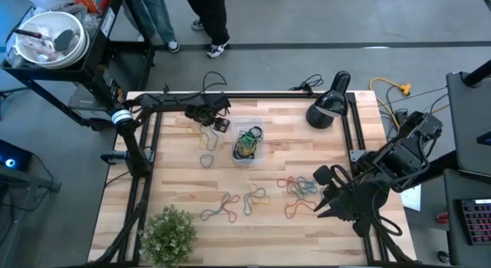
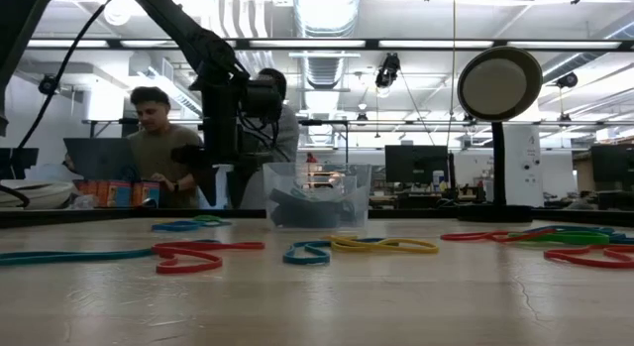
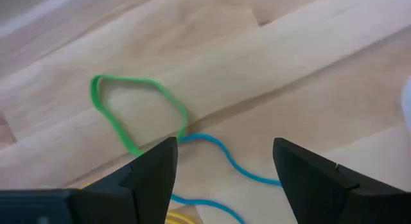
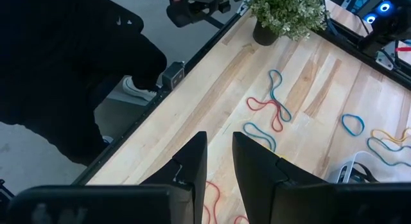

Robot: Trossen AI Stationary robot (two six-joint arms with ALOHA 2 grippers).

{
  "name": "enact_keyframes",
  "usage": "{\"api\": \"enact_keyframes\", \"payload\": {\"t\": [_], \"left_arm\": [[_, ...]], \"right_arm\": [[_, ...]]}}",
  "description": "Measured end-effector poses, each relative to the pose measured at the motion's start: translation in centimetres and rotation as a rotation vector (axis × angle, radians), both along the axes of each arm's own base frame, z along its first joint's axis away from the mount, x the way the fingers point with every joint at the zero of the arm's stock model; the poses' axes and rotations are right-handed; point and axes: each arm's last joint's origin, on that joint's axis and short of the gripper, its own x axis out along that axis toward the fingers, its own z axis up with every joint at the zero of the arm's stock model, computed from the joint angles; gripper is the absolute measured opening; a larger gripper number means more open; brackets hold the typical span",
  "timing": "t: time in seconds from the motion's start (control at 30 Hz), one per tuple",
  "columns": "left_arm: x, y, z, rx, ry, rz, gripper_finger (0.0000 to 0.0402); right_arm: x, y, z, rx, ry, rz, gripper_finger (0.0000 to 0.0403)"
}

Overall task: Pick and place rubber bands into bin
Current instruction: Put the green rubber band into the transparent bin

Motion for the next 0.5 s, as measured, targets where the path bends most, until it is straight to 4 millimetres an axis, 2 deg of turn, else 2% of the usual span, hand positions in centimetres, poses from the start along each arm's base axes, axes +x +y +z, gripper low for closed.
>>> {"api": "enact_keyframes", "payload": {"t": [0.5], "left_arm": [[-0.7, 1.3, 0.0, -0.036, -0.049, 0.079, 0.024]], "right_arm": [[0.0, 0.0, 0.0, -0.003, -0.001, 0.002, 0.0068]]}}
